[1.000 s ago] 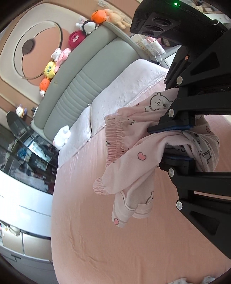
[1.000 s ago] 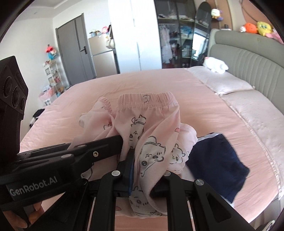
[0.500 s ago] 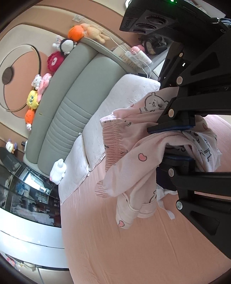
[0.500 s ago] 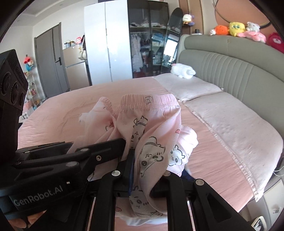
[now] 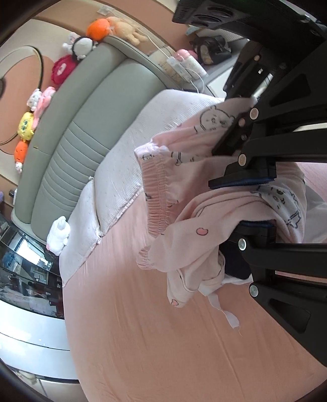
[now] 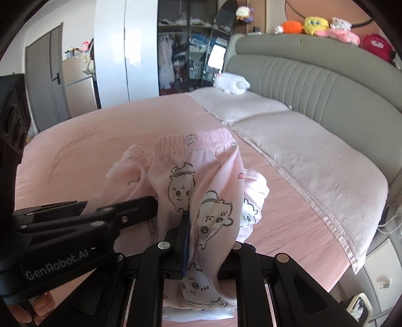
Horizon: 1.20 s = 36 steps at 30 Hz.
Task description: Fold clothes
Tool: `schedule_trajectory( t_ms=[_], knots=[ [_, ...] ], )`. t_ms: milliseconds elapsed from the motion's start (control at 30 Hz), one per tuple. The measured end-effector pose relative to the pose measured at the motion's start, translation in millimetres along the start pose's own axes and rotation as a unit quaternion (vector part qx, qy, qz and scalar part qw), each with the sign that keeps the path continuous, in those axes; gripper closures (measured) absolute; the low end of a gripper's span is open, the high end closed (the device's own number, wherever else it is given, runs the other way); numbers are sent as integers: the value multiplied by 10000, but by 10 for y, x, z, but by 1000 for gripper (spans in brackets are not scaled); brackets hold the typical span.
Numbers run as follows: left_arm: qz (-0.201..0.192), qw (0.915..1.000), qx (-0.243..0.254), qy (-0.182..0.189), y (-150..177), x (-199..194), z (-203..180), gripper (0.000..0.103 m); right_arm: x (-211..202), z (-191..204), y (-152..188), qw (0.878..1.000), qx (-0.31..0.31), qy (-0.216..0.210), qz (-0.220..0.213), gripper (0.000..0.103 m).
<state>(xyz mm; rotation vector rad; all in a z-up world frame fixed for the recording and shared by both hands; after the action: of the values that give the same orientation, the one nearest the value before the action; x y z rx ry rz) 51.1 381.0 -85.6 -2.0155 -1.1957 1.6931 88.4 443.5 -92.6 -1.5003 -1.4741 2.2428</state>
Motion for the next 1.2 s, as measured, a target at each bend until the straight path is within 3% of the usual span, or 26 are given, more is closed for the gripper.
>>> schedule_trajectory(
  t_ms=[167,333,433,500,533,567,600,733,900,1067,1200],
  knots=[
    [136,9993,52,-349,83,100,169,84,88,-212,137,9989,414,-81,183,90],
    [165,9988,-260,-384,142,91,353,78,158,-317,243,9973,643,-117,320,86],
    [48,9978,-416,-523,156,13,430,64,170,-384,294,9960,820,-84,355,74],
    [-142,9970,-518,-567,122,-104,456,35,118,-432,306,9949,963,9,311,58],
    [-209,9968,-533,-556,105,-169,452,25,71,-455,308,9943,1022,73,279,51],
    [-277,9966,-549,-545,88,-235,447,17,24,-486,298,9939,1070,127,235,32],
    [-345,9964,-565,-534,71,-300,442,17,-39,-520,283,9934,1119,190,155,18],
    [-615,9949,-627,-490,3,-563,424,16,-358,-560,213,9916,1204,388,-251,17],
    [-820,9938,-598,-457,-17,-814,367,16,-585,-339,176,9949,975,166,-192,16],
    [-951,9919,-419,-734,76,-966,282,16,-784,-34,158,9979,634,25,-90,16],
    [-912,9937,-283,-585,209,-1098,185,16,-994,131,173,9984,555,-49,-111,16]
  ],
)
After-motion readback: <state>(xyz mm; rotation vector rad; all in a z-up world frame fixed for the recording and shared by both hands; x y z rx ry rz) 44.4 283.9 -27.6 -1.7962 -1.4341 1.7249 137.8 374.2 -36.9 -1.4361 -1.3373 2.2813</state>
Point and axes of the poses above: each gripper's, at about its wrist camera, not at the fingertips, and x roughly the way its jaws point, z to its left, y to its underside, the point moved 5 cm from there along x, roughly the way its jaws point, and after that the axes turned 7 degrees about -y, right-handed, at the moved point
